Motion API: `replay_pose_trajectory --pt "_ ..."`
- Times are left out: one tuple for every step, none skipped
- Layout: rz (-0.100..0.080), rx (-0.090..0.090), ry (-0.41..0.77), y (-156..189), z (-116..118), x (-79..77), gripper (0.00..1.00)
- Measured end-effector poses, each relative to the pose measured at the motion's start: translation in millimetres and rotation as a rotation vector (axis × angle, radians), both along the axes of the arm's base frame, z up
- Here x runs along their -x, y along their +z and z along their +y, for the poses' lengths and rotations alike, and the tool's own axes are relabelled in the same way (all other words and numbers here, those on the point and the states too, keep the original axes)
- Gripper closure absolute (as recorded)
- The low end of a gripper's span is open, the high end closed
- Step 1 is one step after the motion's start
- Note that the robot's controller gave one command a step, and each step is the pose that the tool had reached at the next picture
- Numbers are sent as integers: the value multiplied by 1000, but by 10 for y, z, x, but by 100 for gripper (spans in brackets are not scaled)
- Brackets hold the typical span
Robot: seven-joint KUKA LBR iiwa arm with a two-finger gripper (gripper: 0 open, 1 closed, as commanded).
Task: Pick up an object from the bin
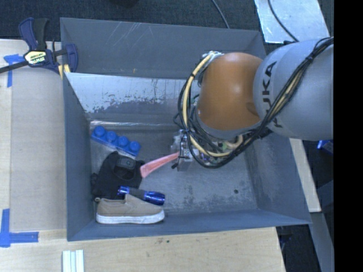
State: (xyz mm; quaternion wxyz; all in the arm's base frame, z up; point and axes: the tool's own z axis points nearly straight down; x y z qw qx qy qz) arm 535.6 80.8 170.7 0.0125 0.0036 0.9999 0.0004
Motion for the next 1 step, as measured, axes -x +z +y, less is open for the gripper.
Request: replay_pose_trajectory --pt "9 0 34 599 160 -33 100"
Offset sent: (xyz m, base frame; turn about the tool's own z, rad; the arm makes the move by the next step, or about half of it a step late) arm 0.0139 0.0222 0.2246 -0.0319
